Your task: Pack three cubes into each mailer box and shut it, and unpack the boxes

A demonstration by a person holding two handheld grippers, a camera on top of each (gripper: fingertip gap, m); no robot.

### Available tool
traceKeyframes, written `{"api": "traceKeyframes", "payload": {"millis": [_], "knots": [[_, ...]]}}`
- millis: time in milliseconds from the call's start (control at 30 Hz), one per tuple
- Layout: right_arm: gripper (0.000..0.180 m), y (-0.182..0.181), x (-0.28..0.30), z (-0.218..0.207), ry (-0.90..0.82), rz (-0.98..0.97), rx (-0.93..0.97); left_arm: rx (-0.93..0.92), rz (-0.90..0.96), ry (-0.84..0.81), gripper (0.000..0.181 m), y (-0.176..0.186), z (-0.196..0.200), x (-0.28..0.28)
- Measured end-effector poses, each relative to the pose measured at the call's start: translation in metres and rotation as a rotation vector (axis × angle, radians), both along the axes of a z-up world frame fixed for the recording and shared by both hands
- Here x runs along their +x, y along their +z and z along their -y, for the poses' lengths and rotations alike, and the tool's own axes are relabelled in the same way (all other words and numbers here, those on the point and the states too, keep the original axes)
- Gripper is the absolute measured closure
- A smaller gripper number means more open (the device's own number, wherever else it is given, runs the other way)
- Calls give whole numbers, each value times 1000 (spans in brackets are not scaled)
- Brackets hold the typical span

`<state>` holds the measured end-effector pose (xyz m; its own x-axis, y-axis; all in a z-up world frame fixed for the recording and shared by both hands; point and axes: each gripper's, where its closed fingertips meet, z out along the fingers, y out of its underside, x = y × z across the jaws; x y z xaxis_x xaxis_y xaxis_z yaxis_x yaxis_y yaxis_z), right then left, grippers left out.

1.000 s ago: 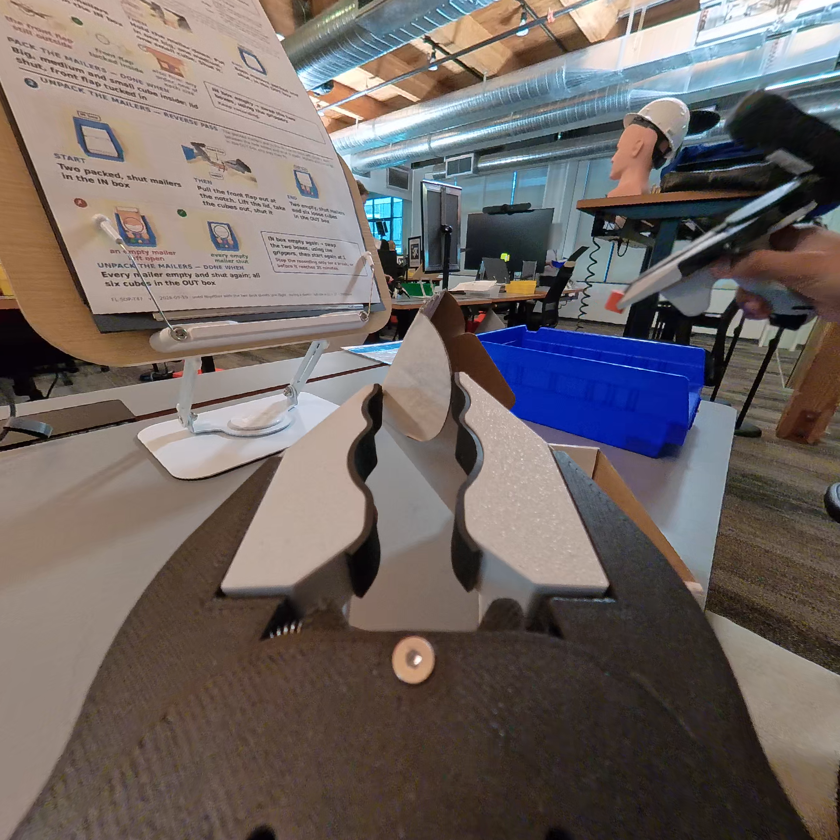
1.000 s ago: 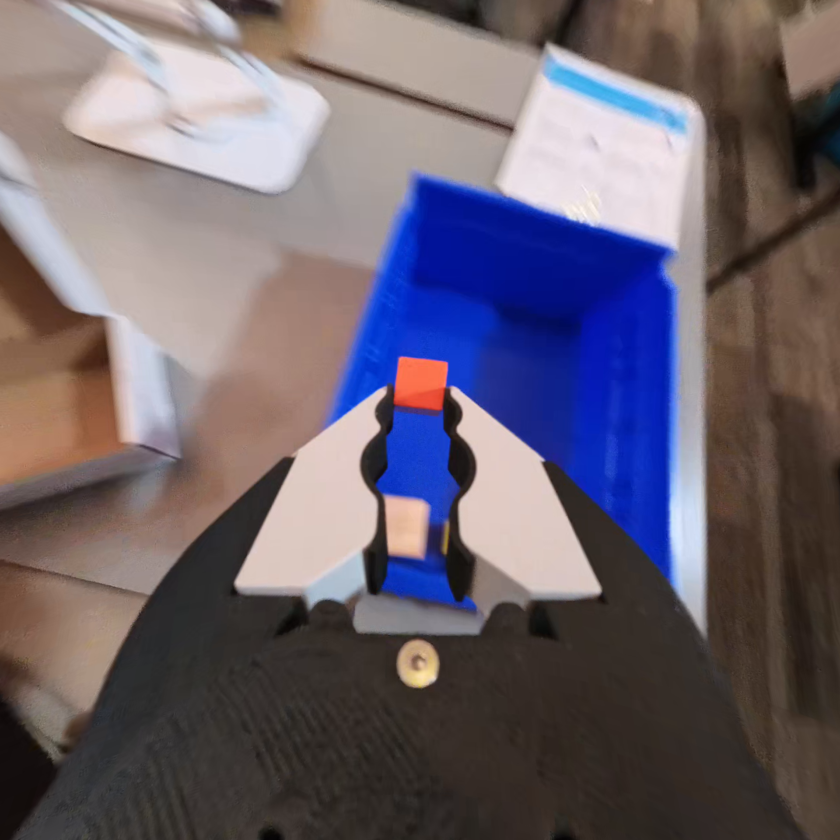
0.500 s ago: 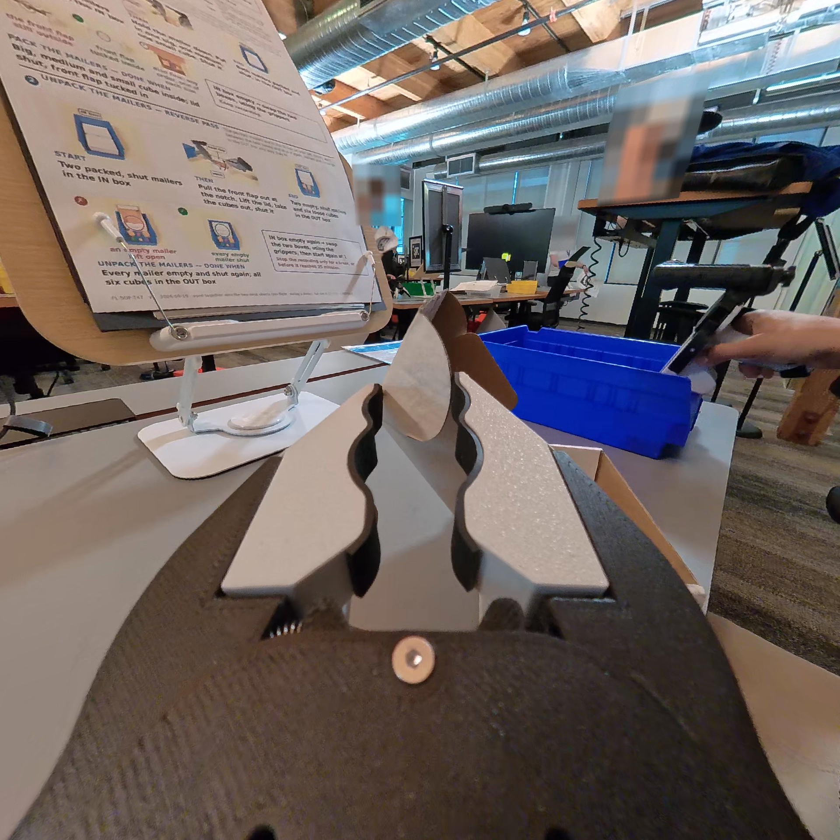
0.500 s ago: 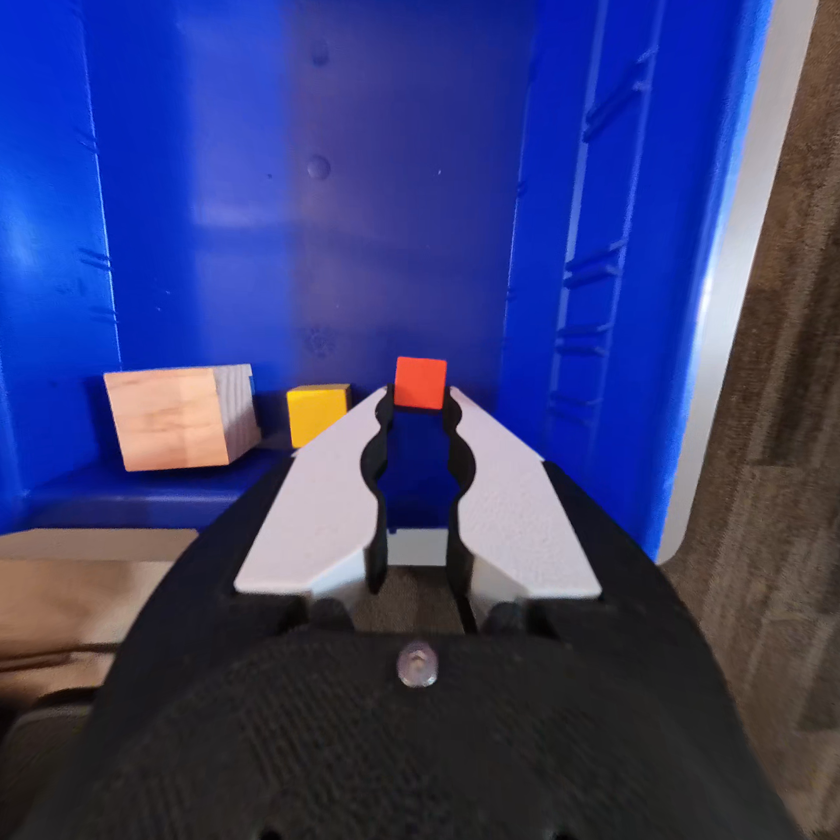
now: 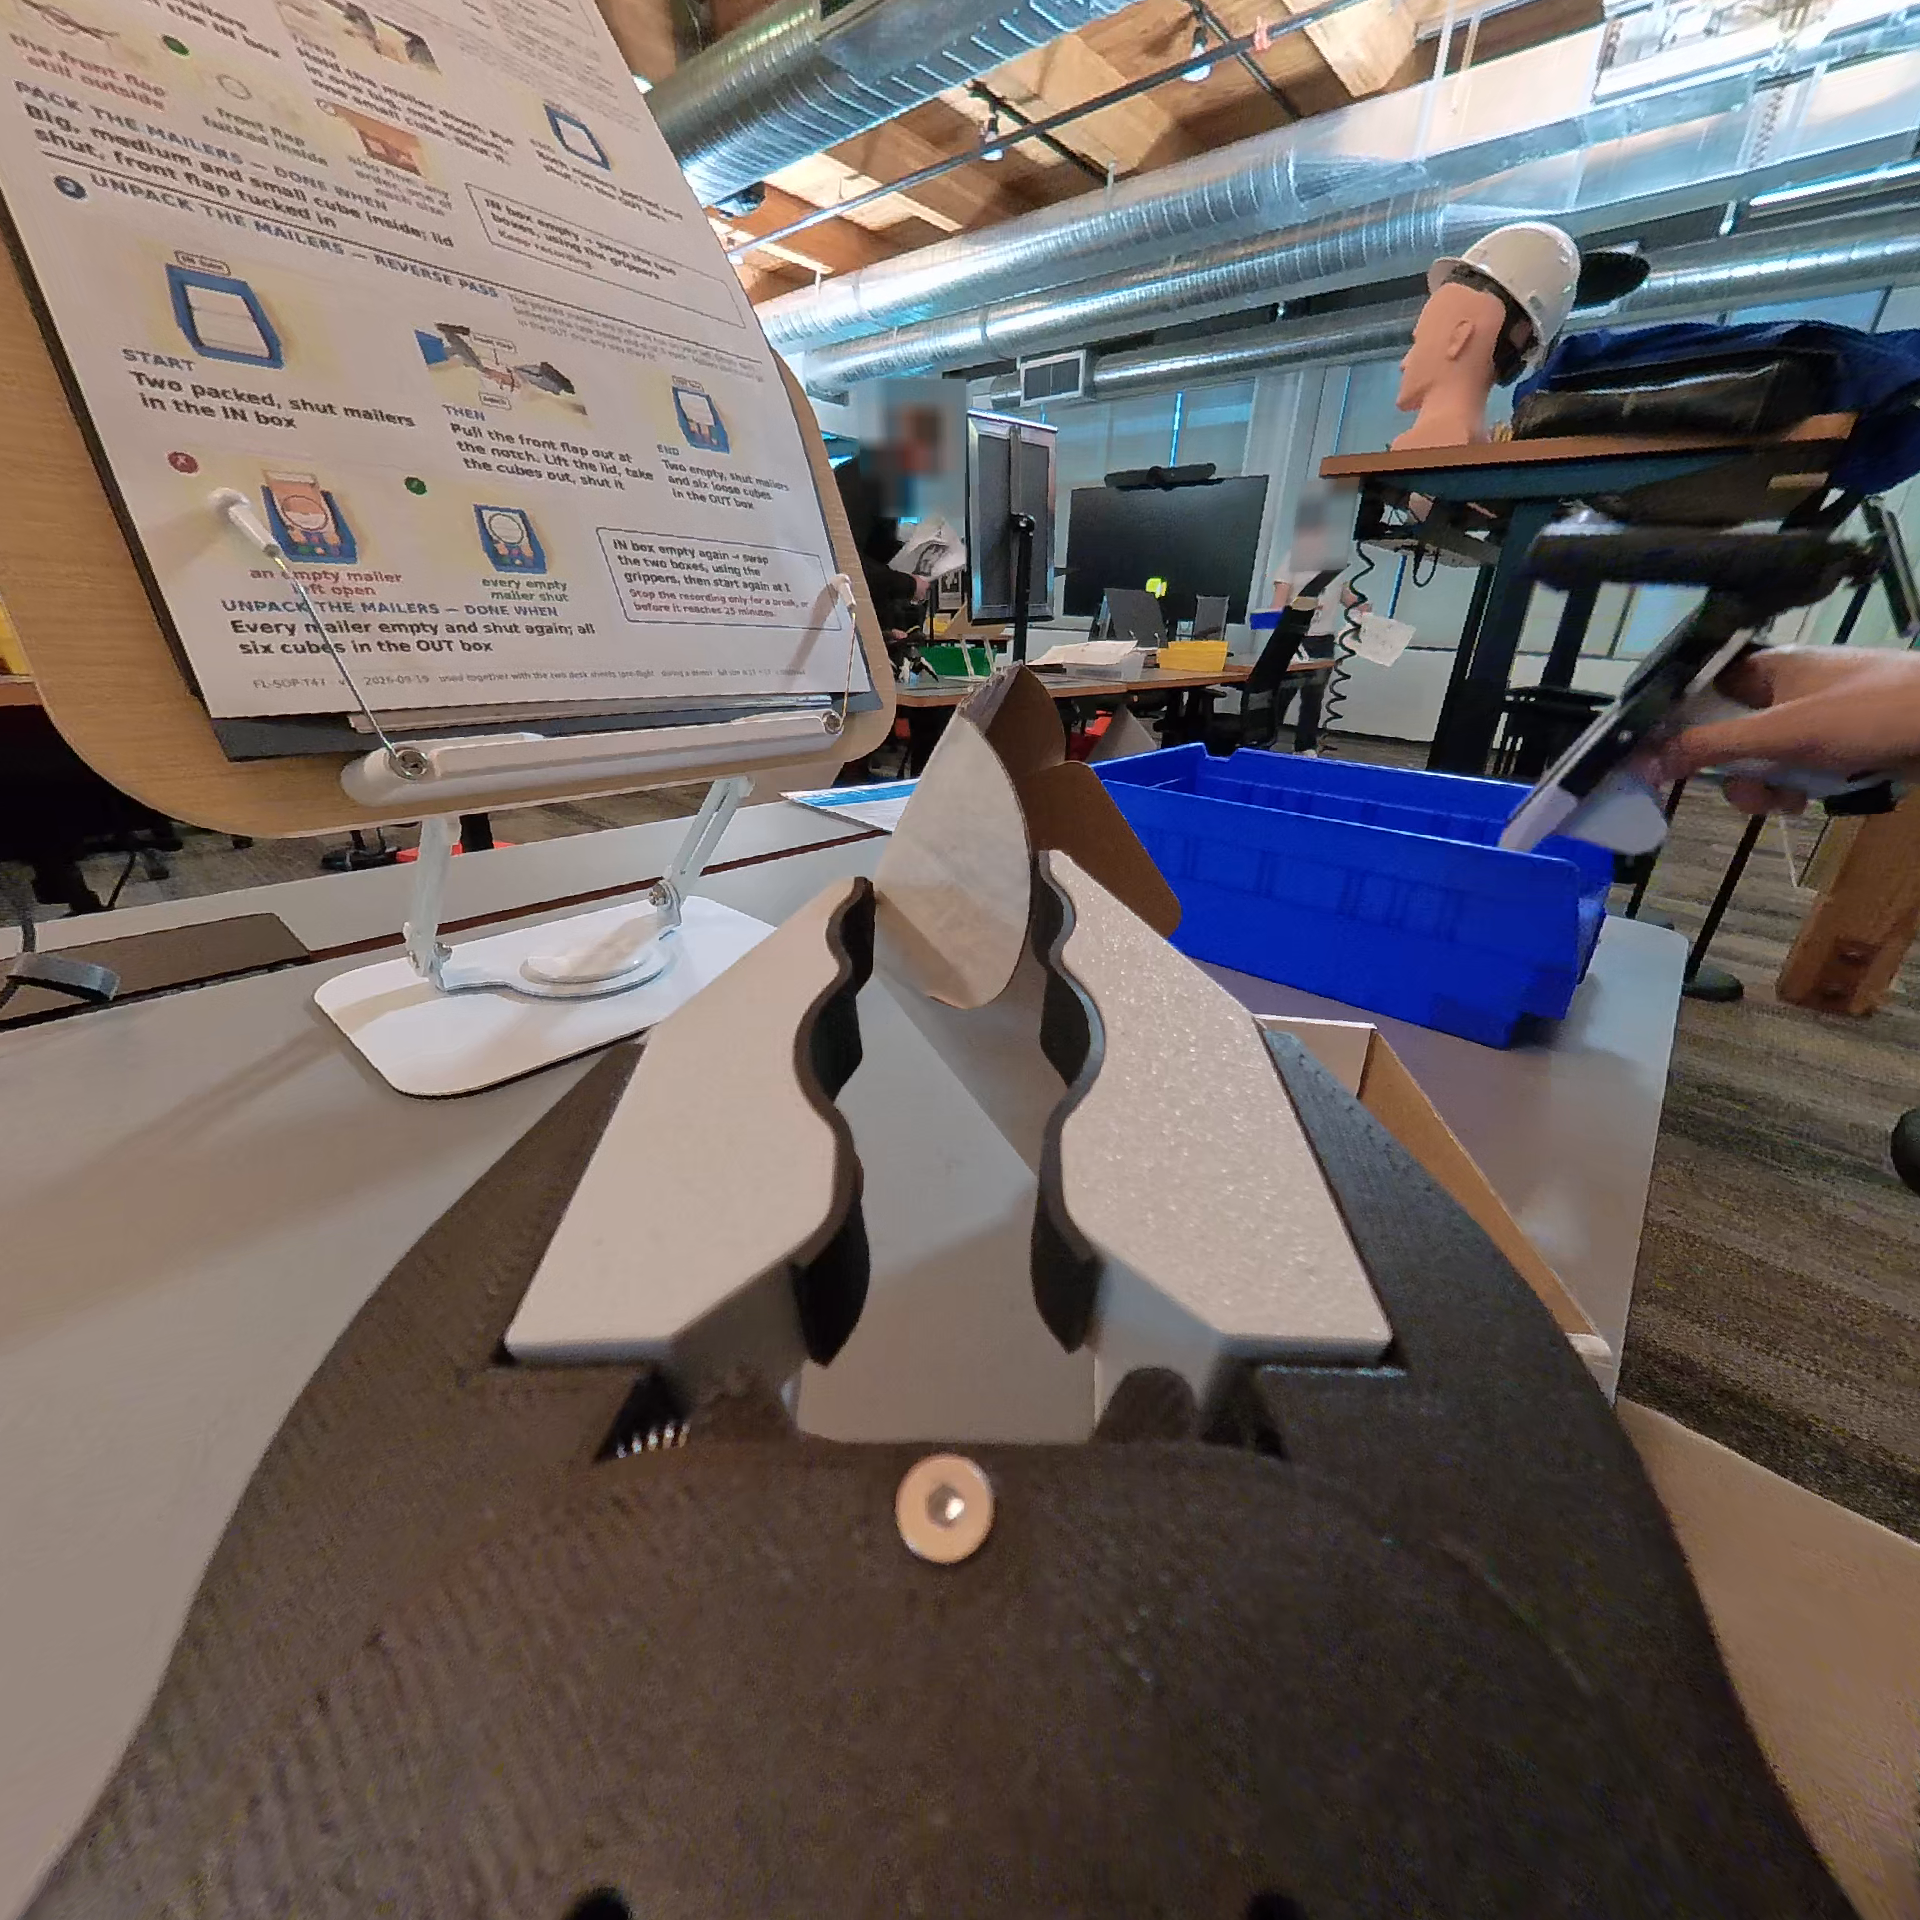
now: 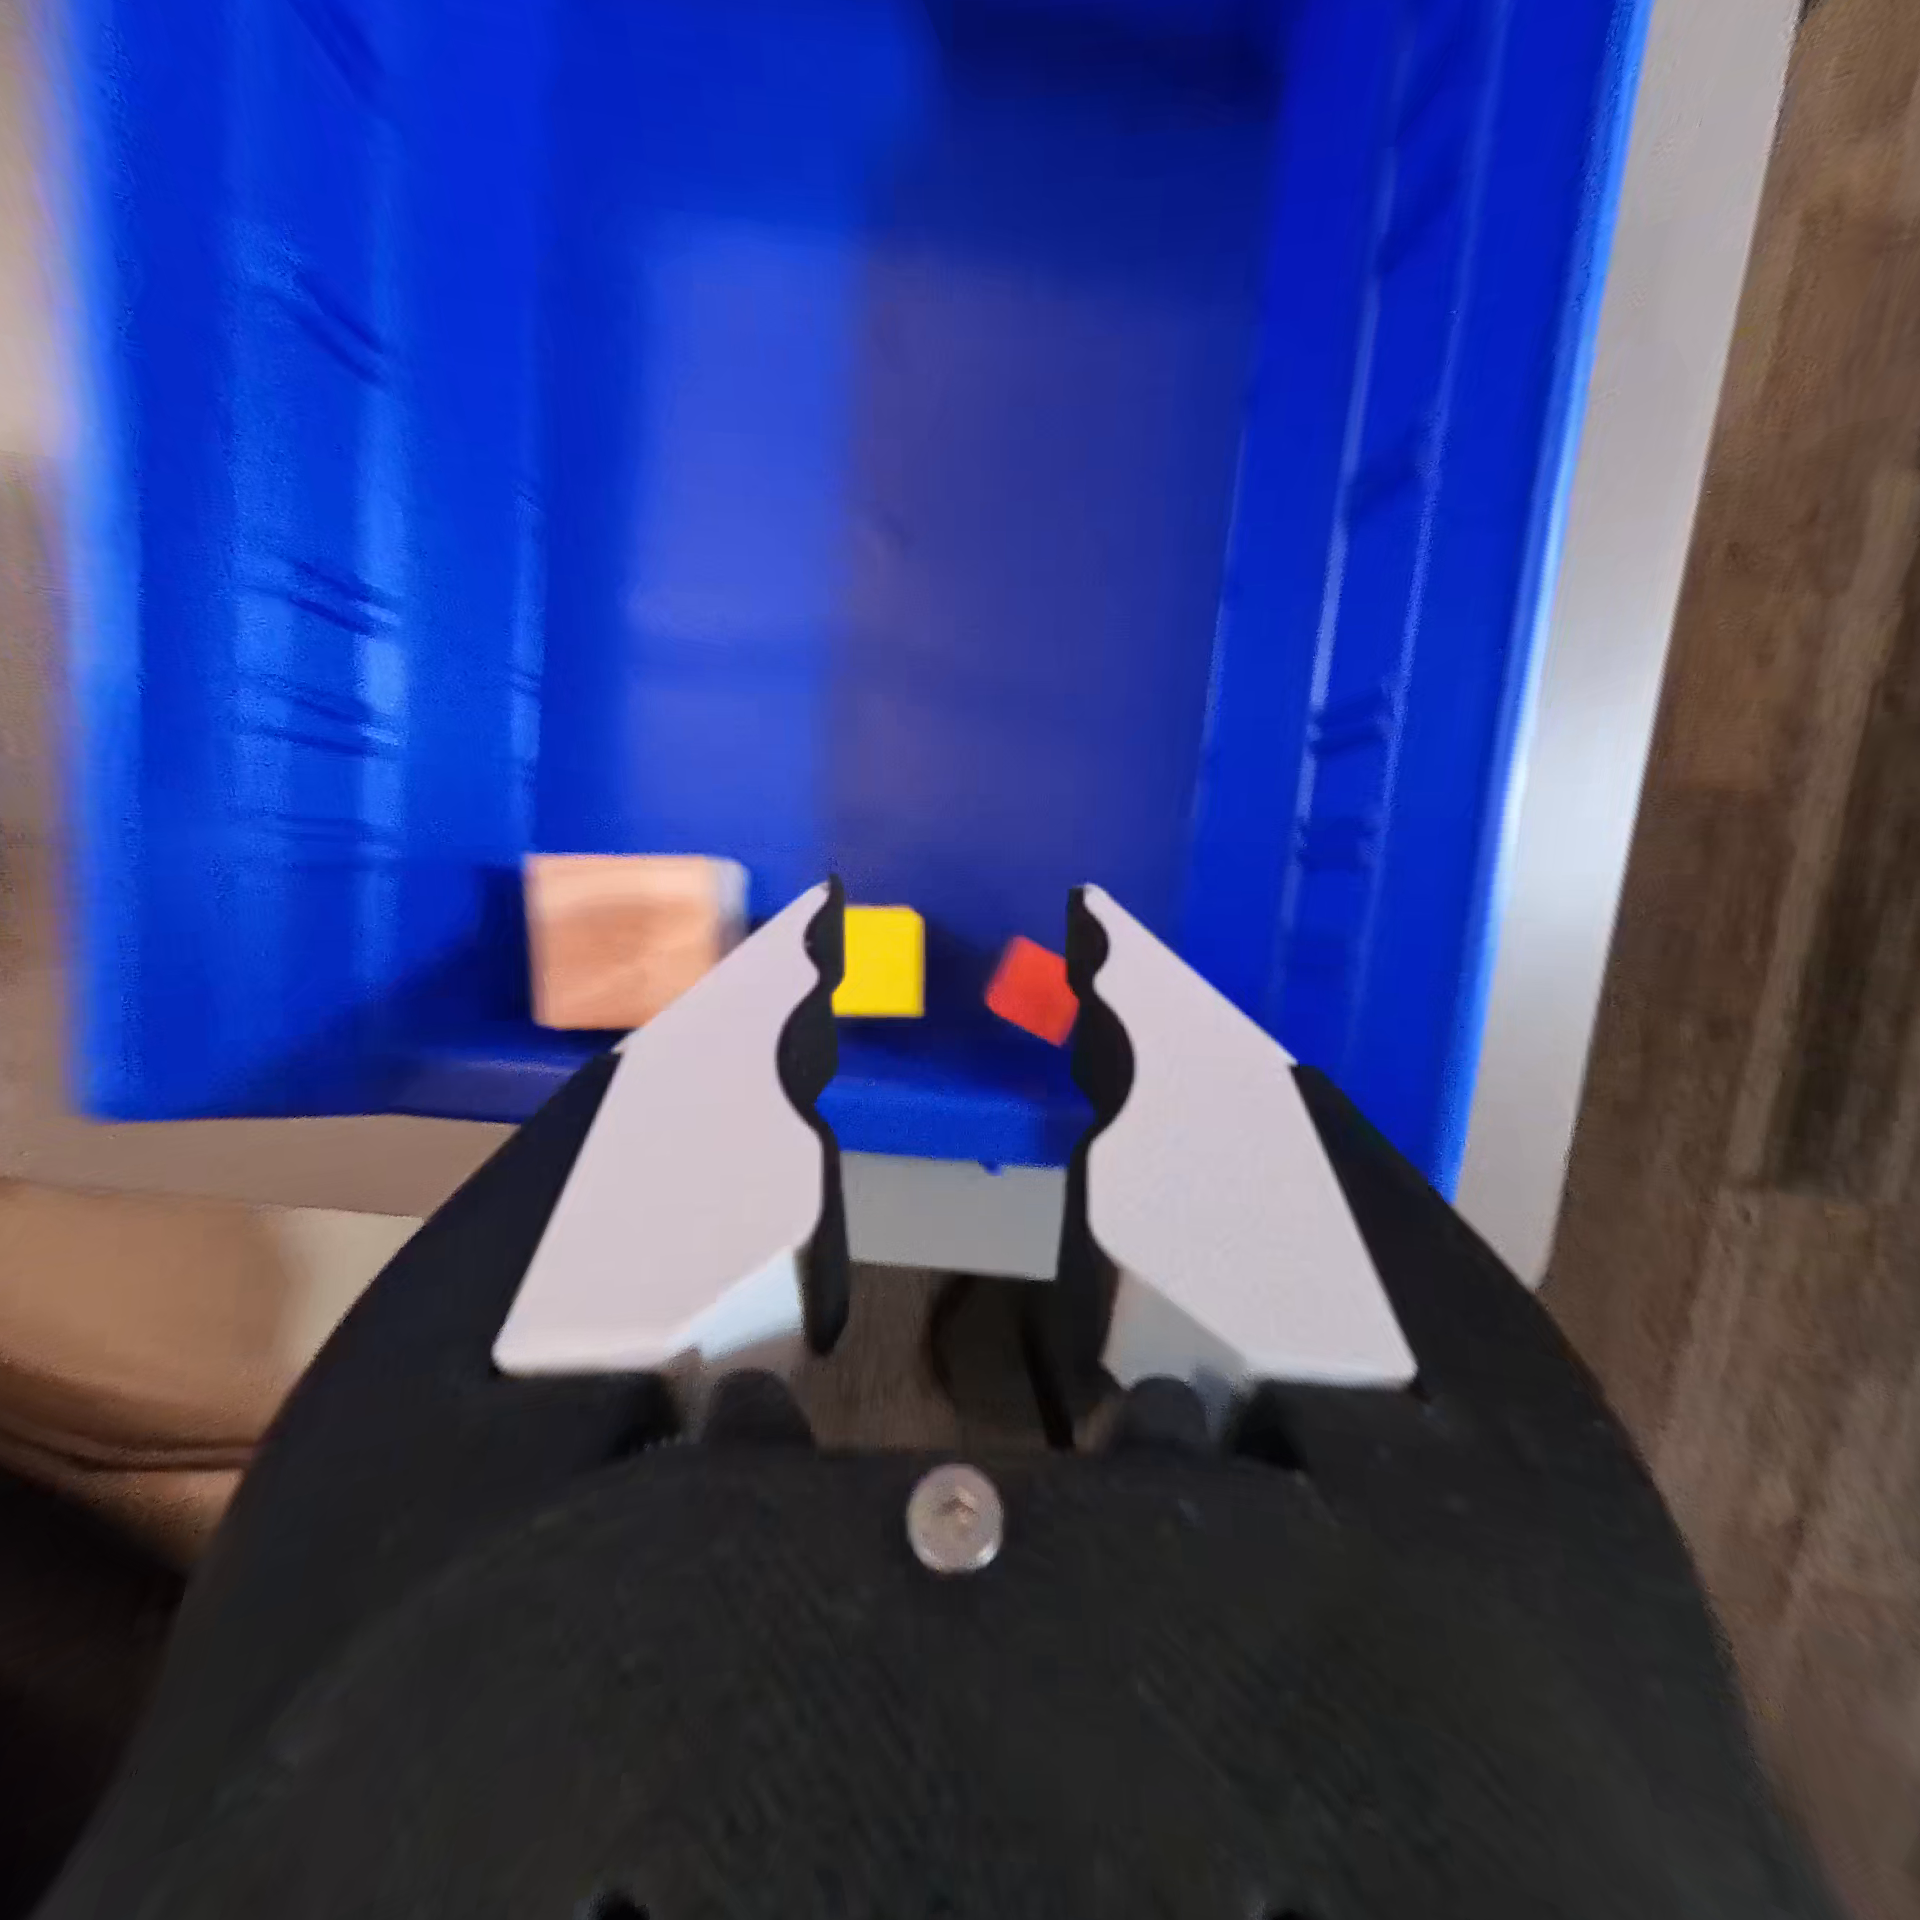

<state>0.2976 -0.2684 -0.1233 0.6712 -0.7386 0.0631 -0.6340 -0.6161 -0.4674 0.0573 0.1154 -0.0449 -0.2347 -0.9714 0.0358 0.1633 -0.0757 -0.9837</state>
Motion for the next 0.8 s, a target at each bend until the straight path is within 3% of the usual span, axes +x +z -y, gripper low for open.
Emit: {"api": "traceKeyframes", "payload": {"millis": [33,267,433,600,700,800], "knots": [[138,15,-3,-17,42,40,62,0,0,-1,152,0,0,0],[139,98,-66,-157,353,175,539,12,9,-14,152,1,4,-2],[127,80,-121,-245,558,168,703,15,14,-30,150,2,8,-3],[128,44,-134,-272,586,211,662,53,30,-31,144,7,11,-13],[128,48,-132,-273,571,233,739,116,75,16,143,20,8,-31],[130,52,-121,-269,551,293,791,122,33,34,146,11,6,-39]]}}
